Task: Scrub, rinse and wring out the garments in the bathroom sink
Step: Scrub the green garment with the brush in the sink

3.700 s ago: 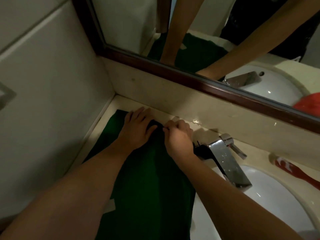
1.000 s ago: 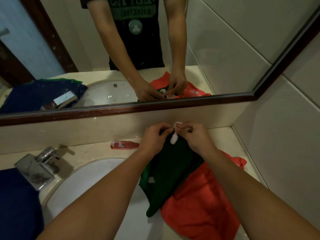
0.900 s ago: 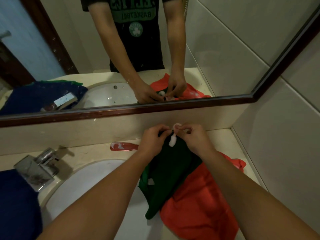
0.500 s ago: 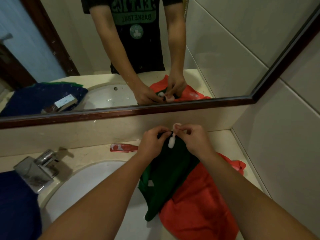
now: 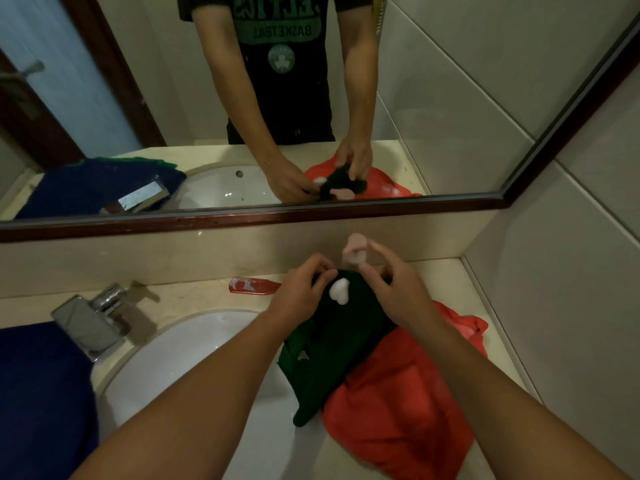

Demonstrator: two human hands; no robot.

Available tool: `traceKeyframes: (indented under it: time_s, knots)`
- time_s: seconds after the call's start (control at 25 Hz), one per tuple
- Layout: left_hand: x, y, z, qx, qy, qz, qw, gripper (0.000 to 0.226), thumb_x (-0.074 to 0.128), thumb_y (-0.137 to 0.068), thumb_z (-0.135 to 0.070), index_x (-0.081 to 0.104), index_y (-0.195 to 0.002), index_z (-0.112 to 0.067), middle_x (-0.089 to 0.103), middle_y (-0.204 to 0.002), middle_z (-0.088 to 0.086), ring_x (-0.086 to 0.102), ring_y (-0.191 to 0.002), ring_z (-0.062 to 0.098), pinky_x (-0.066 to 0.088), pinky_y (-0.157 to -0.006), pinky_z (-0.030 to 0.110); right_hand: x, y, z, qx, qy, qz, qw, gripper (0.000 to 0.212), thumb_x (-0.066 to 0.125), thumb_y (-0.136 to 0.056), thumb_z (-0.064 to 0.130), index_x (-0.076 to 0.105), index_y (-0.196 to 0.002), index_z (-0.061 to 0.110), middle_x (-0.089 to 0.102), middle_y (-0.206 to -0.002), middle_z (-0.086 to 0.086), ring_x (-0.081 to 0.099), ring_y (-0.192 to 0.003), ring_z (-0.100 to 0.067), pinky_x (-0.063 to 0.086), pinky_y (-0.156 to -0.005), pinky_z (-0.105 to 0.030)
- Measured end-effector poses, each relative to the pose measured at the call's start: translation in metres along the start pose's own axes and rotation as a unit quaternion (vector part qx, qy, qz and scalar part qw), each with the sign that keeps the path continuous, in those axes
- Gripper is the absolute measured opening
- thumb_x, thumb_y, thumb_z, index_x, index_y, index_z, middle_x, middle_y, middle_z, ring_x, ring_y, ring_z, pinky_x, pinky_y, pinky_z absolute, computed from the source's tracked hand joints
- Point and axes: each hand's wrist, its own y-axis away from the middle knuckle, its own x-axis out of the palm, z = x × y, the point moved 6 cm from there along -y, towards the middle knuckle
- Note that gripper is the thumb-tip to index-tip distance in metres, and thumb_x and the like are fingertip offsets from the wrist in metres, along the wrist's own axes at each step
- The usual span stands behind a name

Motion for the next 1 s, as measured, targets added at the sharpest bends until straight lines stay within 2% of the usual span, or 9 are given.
traceKeyframes:
  time_s: [0.04, 0.12, 0.2, 0.36, 0.52, 0.64, 0.72, 0.8, 1.0]
  knots:
    - [-0.005, 0.009, -0.003, 0.016, -0.021, 0.007, 1.000, 0.006, 0.055, -0.103, -0.032, 0.056, -0.102, -0.026, 0.064, -0.084, -0.010, 0.060, -0.075, 0.003, 0.047, -0.069, 0.031, 0.001, 0.012, 0.005, -0.013, 0.026, 0.007, 1.000, 0.049, 0.066, -0.097, 0.041, 0.054, -0.144, 0.033, 0.057, -0.094, 0.024, 0.052, -0.081, 0.006, 0.041, -0.074, -0.007]
    - [-0.015, 0.027, -0.008, 0.056, -0.062, 0.012, 0.996, 0.004, 0.052, -0.104, -0.032, 0.050, -0.102, -0.030, 0.066, -0.087, -0.001, 0.063, -0.078, 0.019, 0.050, -0.069, 0.039, 0.007, 0.034, 0.013, -0.033, 0.069, 0.019, 0.997, 0.049, 0.075, -0.092, 0.037, 0.061, -0.138, 0.029, 0.063, -0.105, 0.019, 0.055, -0.091, 0.005, 0.039, -0.077, -0.005]
    - [-0.030, 0.048, -0.010, 0.094, -0.102, 0.005, 0.990, 0.002, 0.051, -0.105, -0.030, 0.052, -0.104, -0.028, 0.068, -0.090, 0.007, 0.064, -0.080, 0.027, 0.051, -0.067, 0.041, 0.019, 0.051, 0.025, -0.050, 0.110, 0.033, 0.992, 0.039, 0.077, -0.090, 0.033, 0.068, -0.127, 0.024, 0.067, -0.110, 0.012, 0.060, -0.102, -0.004, 0.042, -0.083, -0.015]
    - [-0.082, 0.107, -0.014, 0.211, -0.170, -0.068, 0.960, 0.021, 0.053, -0.099, -0.031, 0.067, -0.102, -0.015, 0.070, -0.081, 0.010, 0.063, -0.067, 0.025, 0.037, -0.061, 0.017, 0.050, 0.087, 0.072, -0.082, 0.135, 0.035, 0.987, 0.005, 0.070, -0.096, 0.028, 0.071, -0.099, 0.024, 0.061, -0.085, 0.012, 0.059, -0.084, -0.015, 0.037, -0.063, -0.013]
    - [-0.149, 0.166, -0.009, 0.187, -0.208, -0.019, 0.960, 0.026, 0.034, -0.095, -0.055, 0.048, -0.104, -0.034, 0.071, -0.091, 0.011, 0.066, -0.075, 0.034, 0.054, -0.065, 0.041, 0.088, 0.127, 0.130, -0.093, 0.128, 0.096, 0.983, 0.008, 0.073, -0.094, 0.028, 0.073, -0.102, 0.030, 0.071, -0.090, 0.006, 0.063, -0.081, -0.008, 0.048, -0.068, -0.022]
    - [-0.194, 0.197, -0.014, 0.227, -0.220, 0.013, 0.949, 0.035, 0.051, -0.095, -0.051, 0.064, -0.107, -0.022, 0.073, -0.093, 0.009, 0.067, -0.079, 0.030, 0.052, -0.066, 0.037, 0.101, 0.141, 0.162, -0.083, 0.066, 0.175, 0.979, 0.006, 0.078, -0.091, 0.027, 0.074, -0.089, 0.032, 0.070, -0.075, -0.005, 0.059, -0.064, -0.005, 0.044, -0.059, -0.024]
    - [-0.207, 0.207, -0.012, 0.261, -0.229, 0.021, 0.938, 0.032, 0.059, -0.095, -0.046, 0.067, -0.107, -0.017, 0.074, -0.091, 0.008, 0.066, -0.076, 0.026, 0.051, -0.063, 0.034, 0.109, 0.140, 0.171, -0.072, 0.038, 0.214, 0.974, 0.003, 0.079, -0.090, 0.023, 0.076, -0.091, 0.024, 0.068, -0.067, 0.006, 0.056, -0.061, 0.001, 0.041, -0.059, -0.018]
    - [-0.206, 0.208, 0.007, 0.232, -0.218, 0.042, 0.947, 0.024, 0.065, -0.097, -0.038, 0.067, -0.109, -0.017, 0.072, -0.089, 0.007, 0.064, -0.074, 0.024, 0.049, -0.062, 0.033, 0.127, 0.132, 0.166, -0.059, 0.047, 0.234, 0.969, 0.006, 0.081, -0.088, 0.024, 0.078, -0.093, 0.022, 0.067, -0.067, 0.017, 0.056, -0.061, 0.006, 0.041, -0.060, -0.014]
    - [-0.154, 0.189, 0.097, 0.054, -0.231, 0.090, 0.967, 0.020, 0.058, -0.100, -0.041, 0.060, -0.110, -0.024, 0.061, -0.091, -0.002, 0.060, -0.086, 0.023, 0.035, -0.065, 0.031, 0.200, 0.108, 0.090, 0.025, 0.089, 0.251, 0.964, 0.010, 0.077, -0.091, 0.026, 0.078, -0.099, 0.019, 0.071, -0.084, 0.008, 0.064, -0.075, -0.003, 0.044, -0.067, -0.018]
